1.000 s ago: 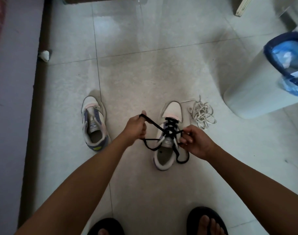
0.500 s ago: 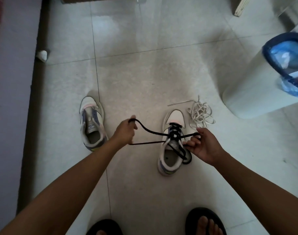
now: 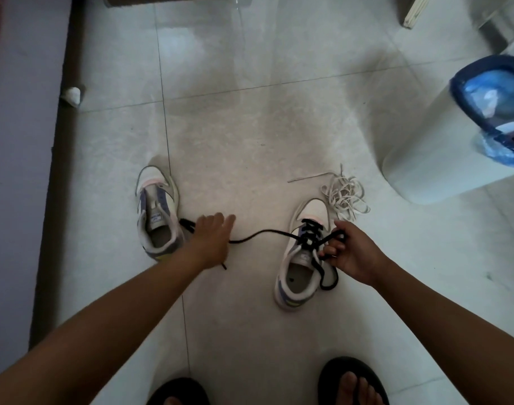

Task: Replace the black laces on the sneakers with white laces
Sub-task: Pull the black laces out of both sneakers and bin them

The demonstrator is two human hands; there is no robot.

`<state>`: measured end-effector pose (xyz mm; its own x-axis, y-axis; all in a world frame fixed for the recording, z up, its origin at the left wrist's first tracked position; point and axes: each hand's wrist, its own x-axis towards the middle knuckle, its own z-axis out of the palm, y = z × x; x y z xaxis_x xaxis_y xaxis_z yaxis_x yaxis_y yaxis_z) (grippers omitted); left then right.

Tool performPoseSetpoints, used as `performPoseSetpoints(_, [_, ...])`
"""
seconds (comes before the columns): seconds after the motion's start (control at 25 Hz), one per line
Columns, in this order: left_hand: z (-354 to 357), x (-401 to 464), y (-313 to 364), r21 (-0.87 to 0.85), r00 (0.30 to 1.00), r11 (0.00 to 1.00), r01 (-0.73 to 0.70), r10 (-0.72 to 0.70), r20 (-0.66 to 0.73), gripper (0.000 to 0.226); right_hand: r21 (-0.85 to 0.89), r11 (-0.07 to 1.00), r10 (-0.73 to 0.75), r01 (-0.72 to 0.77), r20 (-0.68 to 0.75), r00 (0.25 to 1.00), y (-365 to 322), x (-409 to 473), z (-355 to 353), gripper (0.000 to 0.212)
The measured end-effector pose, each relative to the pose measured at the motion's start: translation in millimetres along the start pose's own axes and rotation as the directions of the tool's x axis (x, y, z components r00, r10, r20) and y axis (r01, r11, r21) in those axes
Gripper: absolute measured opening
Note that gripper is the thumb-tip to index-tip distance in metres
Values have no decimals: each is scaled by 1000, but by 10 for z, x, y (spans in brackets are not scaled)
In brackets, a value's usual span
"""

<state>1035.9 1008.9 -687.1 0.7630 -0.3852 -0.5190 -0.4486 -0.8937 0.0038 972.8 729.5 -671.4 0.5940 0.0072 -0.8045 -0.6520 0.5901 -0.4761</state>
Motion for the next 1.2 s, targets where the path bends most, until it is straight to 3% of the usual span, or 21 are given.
performPoseSetpoints(0.08, [-1, -52, 438, -322, 995, 944, -72, 44, -93, 56, 21, 1000, -2, 2, 22, 1000, -19, -3, 50, 49])
performPoseSetpoints(0.16, [-8, -69, 835, -481, 996, 873, -82, 59, -61, 48, 43, 999, 19, -22, 61, 998, 28, -9, 135, 50])
performPoseSetpoints(0.24, [-23, -35, 1025, -417, 997, 909, -20, 48, 56, 41, 55, 998, 25, -30, 88, 996, 115, -7, 230, 50])
performPoseSetpoints(0.32, [-13, -12, 995, -286, 997, 958, -3, 24, 69, 29, 72, 996, 42, -45, 47, 998, 128, 16, 224, 49])
performPoseSetpoints(0.4, [37, -18, 849, -159, 996, 987, -35, 48, 75, 25, -137, 991, -6, -6, -85, 996, -19, 5, 159, 46])
performPoseSetpoints(0.44, [57, -34, 778, -92, 996, 994, -56, 62, 71, 25, -414, 909, -116, 45, -149, 982, -106, -6, 119, 47])
performPoseSetpoints(0.48, [75, -62, 724, -44, 995, 997, -65, 68, 71, 25, -738, 672, -276, 67, -165, 947, -169, -1, 66, 49])
performPoseSetpoints(0.52, [106, -89, 686, -20, 995, 998, -62, 63, 79, 25, -930, 360, -439, 74, -99, 893, -204, 6, 71, 52])
performPoseSetpoints(0.56, [126, -110, 662, -27, 995, 999, -38, 41, 92, 25, -989, 101, -541, 110, 39, 840, -209, 23, 126, 50])
performPoseSetpoints(0.6, [150, -116, 645, -60, 994, 998, -8, 14, 105, 24, -982, 31, -570, 186, 136, 810, -185, 37, 177, 44])
performPoseSetpoints(0.68, [202, -117, 601, -108, 994, 993, 40, -28, 105, 22, -891, 283, -606, 355, 120, 786, -108, 43, 245, 25])
performPoseSetpoints(0.76, [241, -132, 580, -135, 995, 988, 71, -60, 84, 21, -831, 442, -650, 337, -38, 759, -39, 20, 201, 20])
performPoseSetpoints(0.8, [249, -137, 581, -161, 994, 984, 81, -68, 85, 21, -838, 485, -591, 249, -105, 800, 15, 4, 163, 19])
performPoseSetpoints(0.88, [261, -138, 593, -199, 992, 975, 94, -75, 99, 20, -814, 580, -276, 44, -146, 950, 167, -30, 187, 30])
performPoseSetpoints(0.92, [262, -131, 603, -202, 992, 975, 97, -78, 101, 20, -787, 616, -121, -32, -135, 983, 227, -37, 247, 35])
performPoseSetpoints(0.96, [252, -129, 608, -198, 991, 975, 101, -82, 103, 20, -764, 642, -34, -62, -109, 993, 259, -28, 316, 39])
performPoseSetpoints(1.04, [233, -135, 614, -178, 991, 978, 103, -86, 102, 20, -783, 621, -5, -31, -44, 999, 270, 23, 436, 38])
performPoseSetpoints(1.12, [226, -145, 625, -163, 991, 981, 104, -88, 103, 21, -811, 584, -27, 38, 28, 999, 302, 93, 534, 29])
performPoseSetpoints(1.2, [223, -140, 612, -153, 992, 983, 97, -83, 96, 21, -832, 546, -146, 101, 23, 989, 272, 187, 583, 22])
